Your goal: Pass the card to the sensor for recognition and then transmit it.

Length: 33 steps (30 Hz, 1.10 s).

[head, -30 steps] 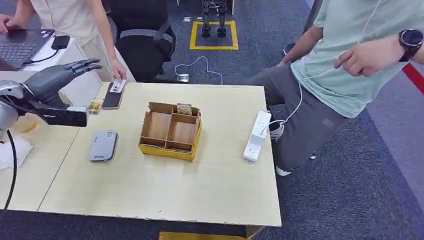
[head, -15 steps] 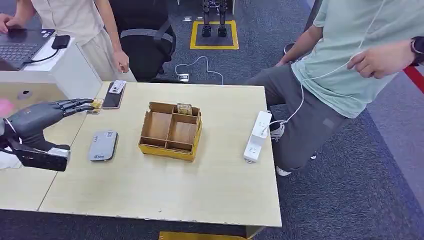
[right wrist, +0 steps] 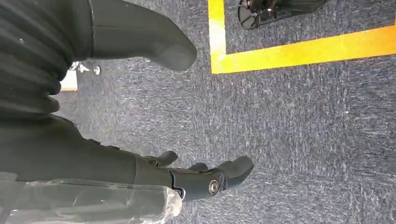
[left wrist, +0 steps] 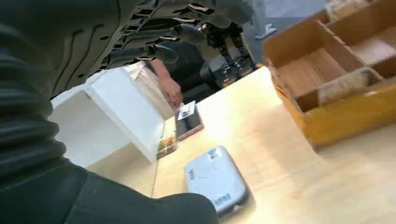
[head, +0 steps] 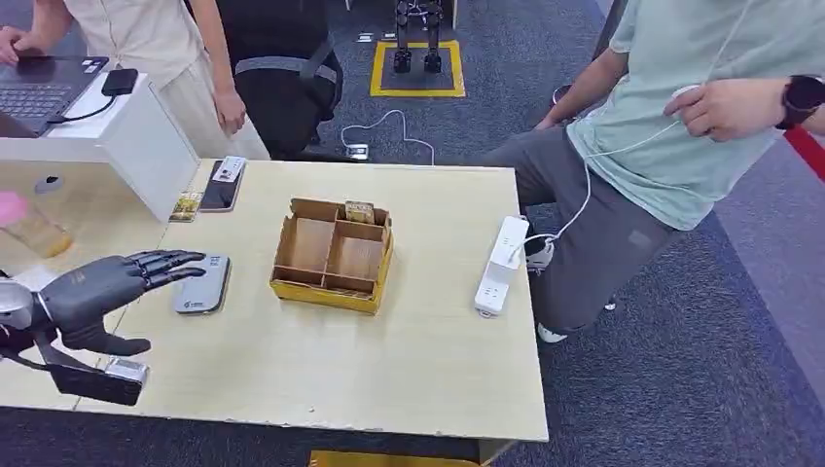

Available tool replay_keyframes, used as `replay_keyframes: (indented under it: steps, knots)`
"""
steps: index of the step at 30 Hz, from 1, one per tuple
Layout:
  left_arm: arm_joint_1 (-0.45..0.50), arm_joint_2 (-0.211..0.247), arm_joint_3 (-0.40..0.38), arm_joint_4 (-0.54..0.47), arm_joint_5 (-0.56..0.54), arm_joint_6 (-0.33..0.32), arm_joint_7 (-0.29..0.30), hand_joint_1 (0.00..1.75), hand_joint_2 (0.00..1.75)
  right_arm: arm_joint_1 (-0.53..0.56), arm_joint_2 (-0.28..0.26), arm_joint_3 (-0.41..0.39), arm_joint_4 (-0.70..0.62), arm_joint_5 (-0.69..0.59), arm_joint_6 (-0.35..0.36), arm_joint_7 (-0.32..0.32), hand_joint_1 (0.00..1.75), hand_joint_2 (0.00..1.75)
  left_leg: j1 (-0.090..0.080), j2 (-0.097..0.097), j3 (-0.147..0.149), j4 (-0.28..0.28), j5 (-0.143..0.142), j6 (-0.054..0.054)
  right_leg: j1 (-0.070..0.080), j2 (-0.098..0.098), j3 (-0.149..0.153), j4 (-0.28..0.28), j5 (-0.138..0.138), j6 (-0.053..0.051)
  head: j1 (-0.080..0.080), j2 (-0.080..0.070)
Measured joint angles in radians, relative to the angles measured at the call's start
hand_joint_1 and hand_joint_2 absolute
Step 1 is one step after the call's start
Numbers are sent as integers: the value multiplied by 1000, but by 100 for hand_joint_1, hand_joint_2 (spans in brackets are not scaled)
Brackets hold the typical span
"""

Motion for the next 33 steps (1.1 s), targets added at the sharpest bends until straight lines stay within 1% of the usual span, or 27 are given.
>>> replay_keyframes:
  steps: [1, 5, 8, 10, 11, 13, 15, 16, 20, 22, 23, 24, 26, 27, 29, 30, 31, 33]
  knots:
    - [22, -36, 14, 1, -25, 12, -2, 0, 175, -1, 0, -2, 0, 0, 0, 0, 0, 175, 0, -1, 0, 0, 0, 0, 0, -1, 1, 0, 0, 0, 0, 0]
    - [92, -147, 58, 24, -112, 50, -10, 0, 175, -5, 0, -14, 0, -1, 0, -5, 0, 175, -1, 0, 0, 0, 0, 0, 0, -1, 1, 0, 0, 0, 0, 0]
    - [131, -196, 80, 30, -123, 52, -11, 0, 175, -4, 0, -16, 0, -1, 0, -6, 0, 175, 0, 1, 0, 0, 0, 0, 0, 0, 0, 0, 1, 0, 0, 0]
    - [142, -213, 94, 30, -130, 52, -16, 0, 175, -4, 0, -18, 0, -1, 0, -6, 0, 175, 0, 0, 0, 0, 0, 0, 0, -1, 0, 0, 1, 0, 0, 0]
    - [150, -224, 101, 31, -148, 59, -19, 0, 175, -5, 0, -18, 0, -1, 0, -6, 0, 175, 0, 0, 0, 0, 0, 0, 0, -1, 0, 0, 1, 0, 0, 0]
    - [165, -270, 121, 44, -216, 93, -13, 0, 175, -5, 0, -22, 0, -1, -2, -3, 0, 175, -1, -1, 0, 0, 0, 0, -1, -2, 0, 0, 0, 0, 0, 0]
    - [173, -336, 129, 65, -284, 129, 6, 0, 175, -6, 3, -25, 0, -1, -5, 3, 0, 175, -1, -2, 0, 0, 0, 0, -1, -3, 1, 0, 0, 0, 0, 0]
    - [178, -388, 130, 79, -315, 144, 20, 0, 175, -7, 5, -28, 0, -1, -8, 5, 0, 175, -1, -3, 0, 0, 0, 0, -1, -4, 1, -1, 0, 0, 0, 0]
    - [186, -554, 130, 137, -403, 162, 83, 0, 175, -12, 8, -36, -1, -4, -14, 10, 0, 175, -1, -3, 0, 0, 0, 0, -1, -4, 2, -1, 1, 1, 0, 0]
    - [187, -618, 128, 164, -444, 181, 109, 0, 175, -13, 10, -40, -1, -4, -15, 10, 0, 175, -2, -3, 0, 1, 0, 1, -2, -4, 2, -1, 1, 1, 0, 0]
    - [188, -651, 128, 176, -465, 194, 127, 0, 175, -13, 11, -40, -1, -4, -16, 11, 0, 175, -2, -3, 0, 1, 0, 1, -2, -4, 1, -1, 1, 1, 0, 0]
    - [190, -679, 128, 187, -501, 215, 158, 0, 175, -13, 14, -42, -1, -8, -18, 16, 0, 175, -2, -3, 0, 1, 0, 1, -2, -4, 1, -1, 1, 2, 0, 0]
    - [200, -759, 132, 200, -587, 253, 221, 0, 175, -14, 16, -48, -1, -13, -22, 21, 0, 175, -2, -3, 0, 1, 0, 1, -3, -5, 1, -1, 1, 2, 0, 0]
    - [206, -798, 137, 201, -629, 265, 237, 0, 175, -14, 19, -49, -1, -15, -24, 21, 0, 175, -2, -4, -1, 1, 0, 1, -3, -5, 2, -1, 1, 2, 0, 0]
    - [218, -862, 149, 201, -693, 267, 268, 0, 175, -14, 22, -53, -3, -16, -29, 22, 0, 175, -2, -4, -1, 1, 0, 1, -3, -5, 2, -1, 1, 2, 0, 0]
    - [222, -895, 155, 201, -708, 265, 278, 0, 175, -14, 24, -57, -5, -17, -30, 21, 0, 175, -2, -3, -1, 1, -1, 1, -3, -5, 2, -1, 1, 2, 0, 0]
    - [223, -918, 159, 201, -716, 264, 285, 0, 175, -14, 24, -59, -6, -18, -32, 21, 0, 175, -2, -3, -1, 1, -1, 1, -3, -4, 1, -1, 1, 2, 0, 0]
    - [227, -946, 171, 201, -751, 265, 291, 0, 175, -14, 25, -62, -6, -18, -32, 21, 0, 175, -3, -3, -1, 1, -1, 1, -3, -4, 1, -1, 1, 2, 0, 0]
